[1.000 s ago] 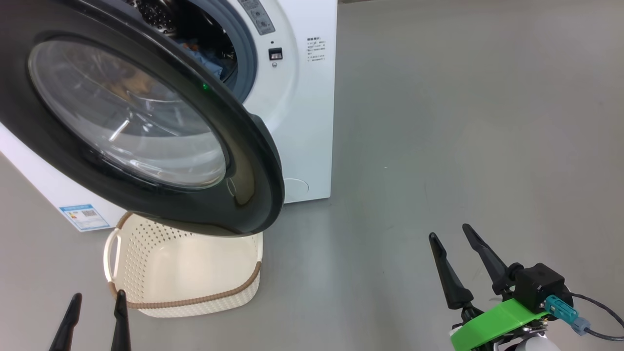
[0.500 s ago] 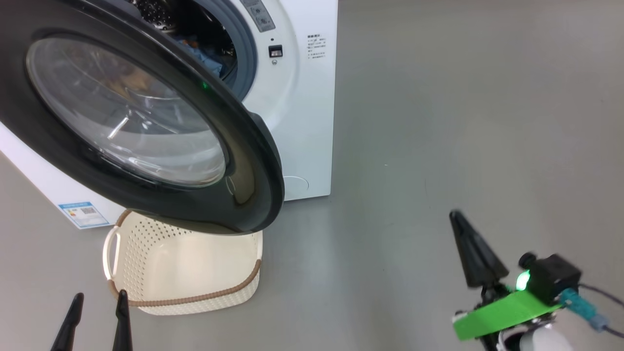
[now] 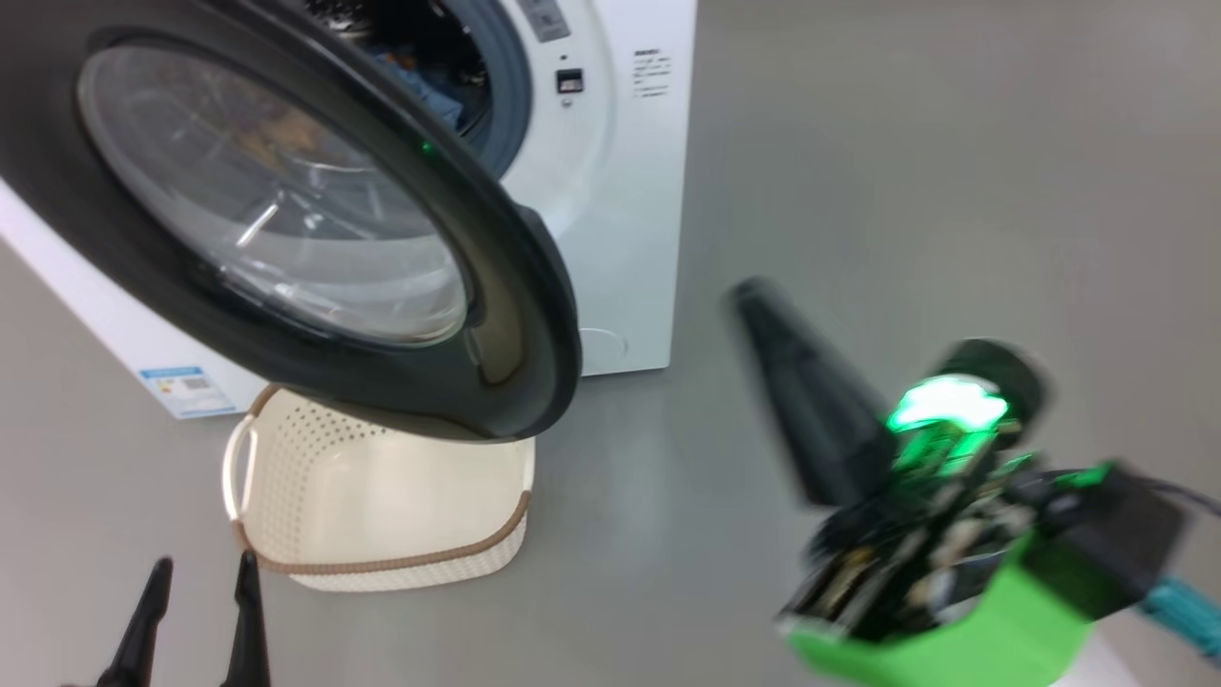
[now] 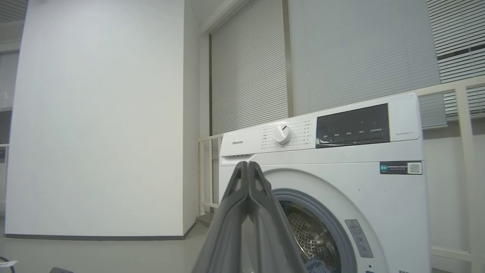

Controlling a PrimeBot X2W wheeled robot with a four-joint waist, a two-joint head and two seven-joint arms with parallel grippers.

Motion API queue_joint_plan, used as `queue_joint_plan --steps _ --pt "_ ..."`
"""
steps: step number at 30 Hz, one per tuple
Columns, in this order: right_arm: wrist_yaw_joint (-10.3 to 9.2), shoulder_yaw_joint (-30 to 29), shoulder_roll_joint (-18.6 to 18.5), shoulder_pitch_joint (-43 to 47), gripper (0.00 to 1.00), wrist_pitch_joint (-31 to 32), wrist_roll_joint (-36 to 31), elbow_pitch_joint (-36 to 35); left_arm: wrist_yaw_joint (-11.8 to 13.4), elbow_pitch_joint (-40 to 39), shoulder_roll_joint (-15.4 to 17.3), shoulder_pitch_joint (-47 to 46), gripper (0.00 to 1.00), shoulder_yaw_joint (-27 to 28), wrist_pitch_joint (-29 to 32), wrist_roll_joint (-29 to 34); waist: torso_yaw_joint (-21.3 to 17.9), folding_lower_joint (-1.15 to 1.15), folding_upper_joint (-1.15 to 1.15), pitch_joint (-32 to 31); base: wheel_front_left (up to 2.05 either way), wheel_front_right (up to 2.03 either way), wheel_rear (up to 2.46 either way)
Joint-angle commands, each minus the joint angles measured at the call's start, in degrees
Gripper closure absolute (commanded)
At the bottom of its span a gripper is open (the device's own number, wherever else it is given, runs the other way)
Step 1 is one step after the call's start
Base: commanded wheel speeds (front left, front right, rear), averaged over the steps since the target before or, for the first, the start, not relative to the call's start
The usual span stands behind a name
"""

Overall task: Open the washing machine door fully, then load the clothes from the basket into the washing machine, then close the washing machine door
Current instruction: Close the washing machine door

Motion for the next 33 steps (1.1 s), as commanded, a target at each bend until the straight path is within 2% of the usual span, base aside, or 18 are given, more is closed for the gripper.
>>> queue_joint_plan --steps 1,4,5,10,14,22,33 --pt "0.09 5.74 -0.92 -2.9 1.0 -0.24 1.82 -1.23 0.31 -0.96 0.39 -3.6 0.0 1.3 -0.36 -0.53 1.5 0.0 0.0 0.72 0.0 0.0 0.0" --pt "0.09 11.85 -2.24 -4.72 1.0 -0.24 3.36 1.36 0.28 -0.7 0.39 -4.8 0.0 0.08 -0.36 -0.61 2.95 0.0 0.0 1.18 0.0 0.0 0.0" --pt "0.09 11.85 -2.24 -4.72 1.0 -0.24 3.36 1.36 0.28 -0.7 0.39 -4.8 0.0 0.08 -0.36 -0.61 2.95 0.0 0.0 1.18 0.0 0.0 0.0" --pt "0.09 20.12 -3.33 -6.98 1.0 -0.24 5.68 7.65 0.58 -0.44 0.39 -6.81 0.0 -1.56 -0.36 -1.34 5.75 0.0 0.0 2.45 0.0 0.0 0.0" --pt "0.09 23.52 -3.84 -7.85 1.0 -0.24 6.47 13.12 0.74 -0.35 0.39 -7.96 0.0 -2.68 -0.36 -1.8 8.04 0.0 0.0 3.75 0.0 0.0 0.0" --pt "0.09 20.02 -3.1 -8.2 1.0 -0.24 5.09 21.43 1.19 -0.53 0.39 -9.41 0.0 -4.65 -0.36 -2.78 11.52 0.0 0.0 7.06 0.0 0.0 0.0" --pt "0.09 14.9 -3.89 -9.98 1.0 -0.24 2.44 24.95 1.42 -0.47 0.39 -13.54 0.0 -7.39 -0.36 -4.6 15.15 0.0 0.0 12.66 0.0 0.0 0.0"
